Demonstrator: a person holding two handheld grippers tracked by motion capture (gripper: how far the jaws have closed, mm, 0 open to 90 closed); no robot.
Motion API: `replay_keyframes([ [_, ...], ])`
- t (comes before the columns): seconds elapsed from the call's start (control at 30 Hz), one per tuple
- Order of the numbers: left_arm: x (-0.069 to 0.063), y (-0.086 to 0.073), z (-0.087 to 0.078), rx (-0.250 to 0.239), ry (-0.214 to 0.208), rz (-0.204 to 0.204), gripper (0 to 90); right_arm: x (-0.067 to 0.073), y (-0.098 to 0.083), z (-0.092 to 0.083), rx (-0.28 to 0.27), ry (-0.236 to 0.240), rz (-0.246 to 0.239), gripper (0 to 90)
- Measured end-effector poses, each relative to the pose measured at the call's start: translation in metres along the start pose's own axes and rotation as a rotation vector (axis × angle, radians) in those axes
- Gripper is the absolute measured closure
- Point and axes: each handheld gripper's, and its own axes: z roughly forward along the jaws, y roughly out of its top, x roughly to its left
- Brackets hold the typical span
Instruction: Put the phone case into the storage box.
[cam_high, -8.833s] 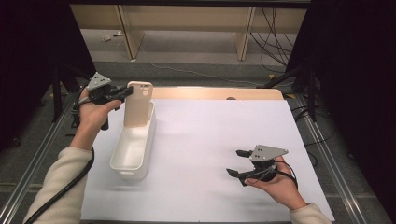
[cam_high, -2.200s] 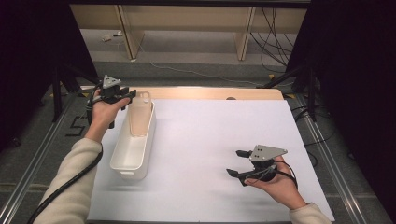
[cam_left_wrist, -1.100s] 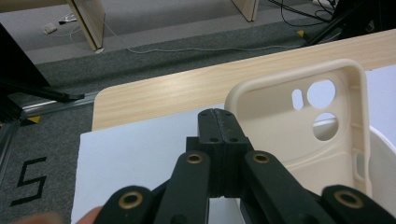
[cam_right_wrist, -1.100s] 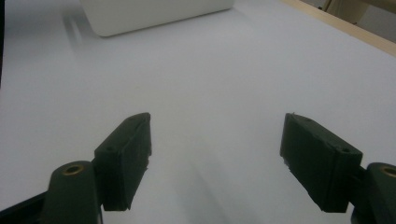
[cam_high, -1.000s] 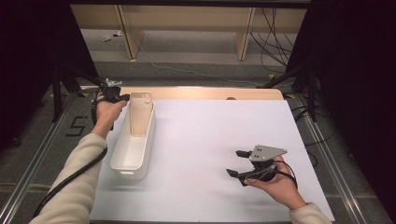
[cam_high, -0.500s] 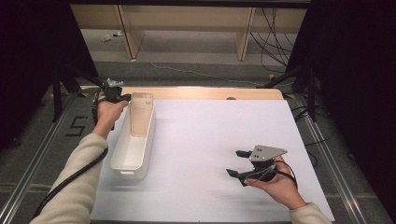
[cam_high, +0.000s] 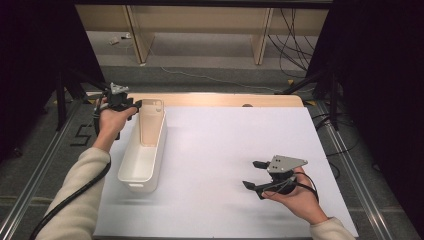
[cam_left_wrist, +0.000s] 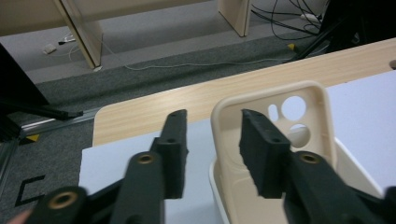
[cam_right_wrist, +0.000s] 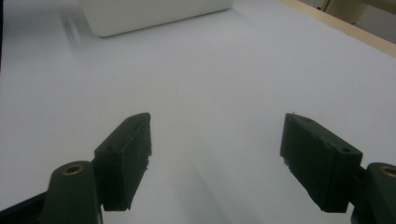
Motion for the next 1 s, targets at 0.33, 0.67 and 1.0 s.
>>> replay_keyframes([
  [0.33, -0.010, 0.002, -0.017, -0.063, -0.055, 0.005, 31.8, 0.000, 0.000, 0.000, -0.002, -0.001, -0.002, 26.0],
  [0.67, -0.026, -0.003, -0.040, -0.085, -0.092, 0.060, 15.0, 0.000, 0.000, 0.000, -0.002, -0.001, -0.001, 25.9],
  [1.0, -0.036, -0.012, -0.057, -0.115, -0.133, 0.054, 13.6, 0.000, 0.000, 0.000, 0.001, 0.000, 0.000, 25.8],
])
